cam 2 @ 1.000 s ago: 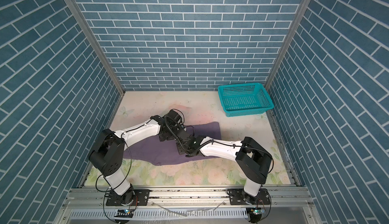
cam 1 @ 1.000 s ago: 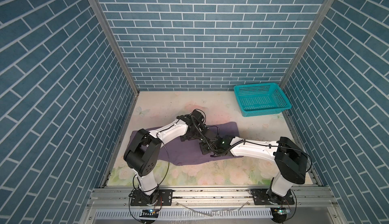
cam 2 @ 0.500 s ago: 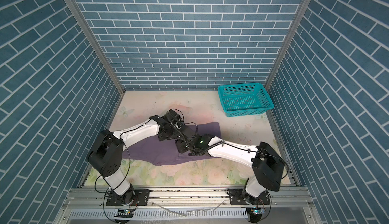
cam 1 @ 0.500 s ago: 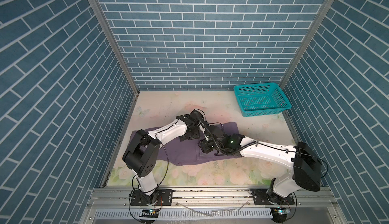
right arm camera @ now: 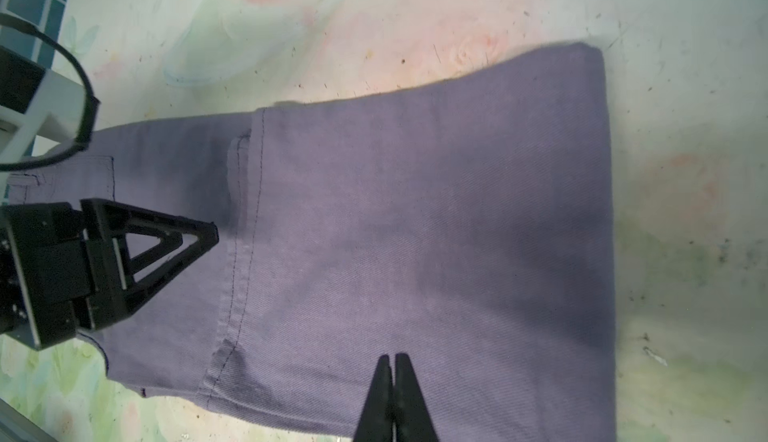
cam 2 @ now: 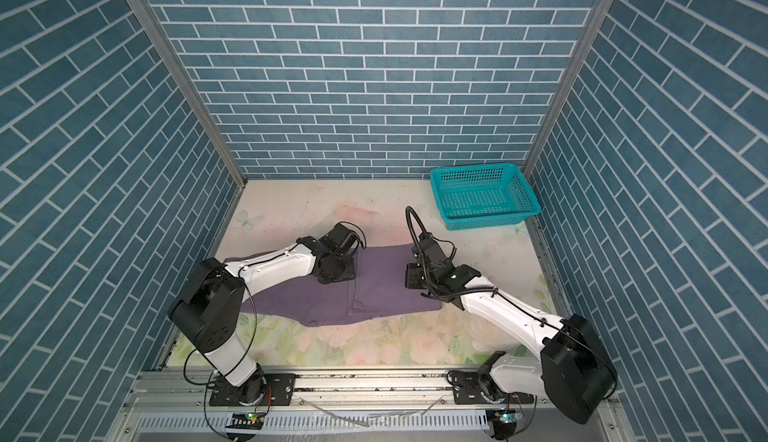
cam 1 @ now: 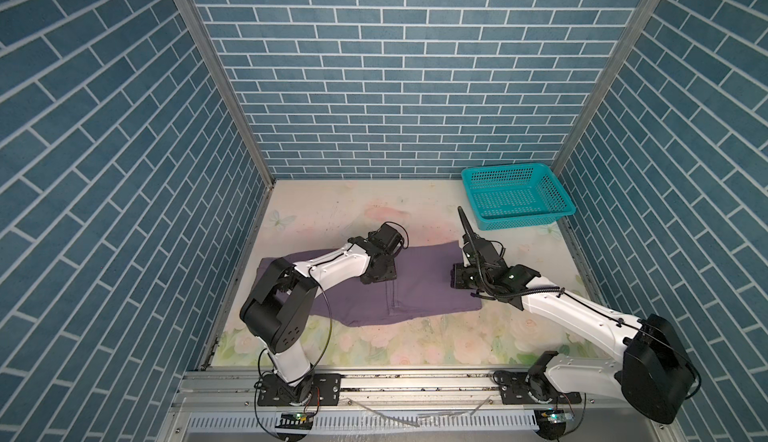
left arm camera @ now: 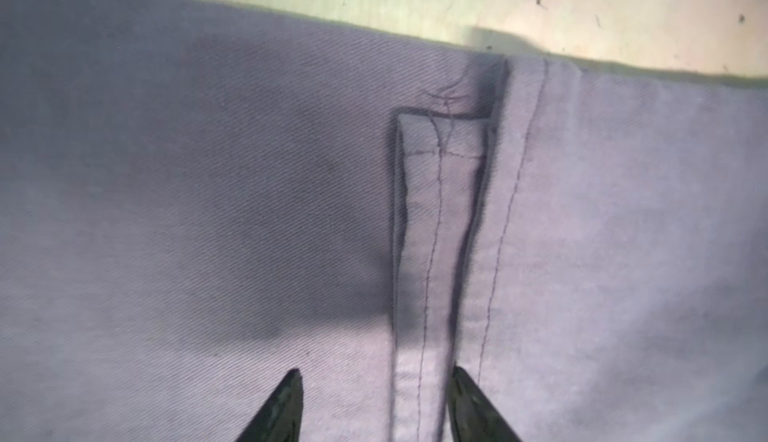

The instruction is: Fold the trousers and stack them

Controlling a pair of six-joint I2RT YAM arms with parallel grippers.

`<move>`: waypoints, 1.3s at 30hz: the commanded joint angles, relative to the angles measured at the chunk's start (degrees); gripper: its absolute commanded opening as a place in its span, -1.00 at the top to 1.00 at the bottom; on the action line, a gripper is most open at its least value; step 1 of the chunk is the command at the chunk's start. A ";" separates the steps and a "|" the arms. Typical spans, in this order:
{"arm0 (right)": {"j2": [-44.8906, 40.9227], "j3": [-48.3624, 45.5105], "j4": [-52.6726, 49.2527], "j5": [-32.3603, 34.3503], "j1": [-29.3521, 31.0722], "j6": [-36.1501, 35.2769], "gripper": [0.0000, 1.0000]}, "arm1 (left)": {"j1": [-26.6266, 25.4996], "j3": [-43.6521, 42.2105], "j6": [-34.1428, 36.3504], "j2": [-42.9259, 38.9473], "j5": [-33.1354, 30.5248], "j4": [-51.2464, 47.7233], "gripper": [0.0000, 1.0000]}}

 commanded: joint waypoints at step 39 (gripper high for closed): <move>47.20 43.39 -10.28 2.87 11.27 -3.49 1.00 | 28.69 -13.60 2.60 -24.95 9.47 -1.96 -0.21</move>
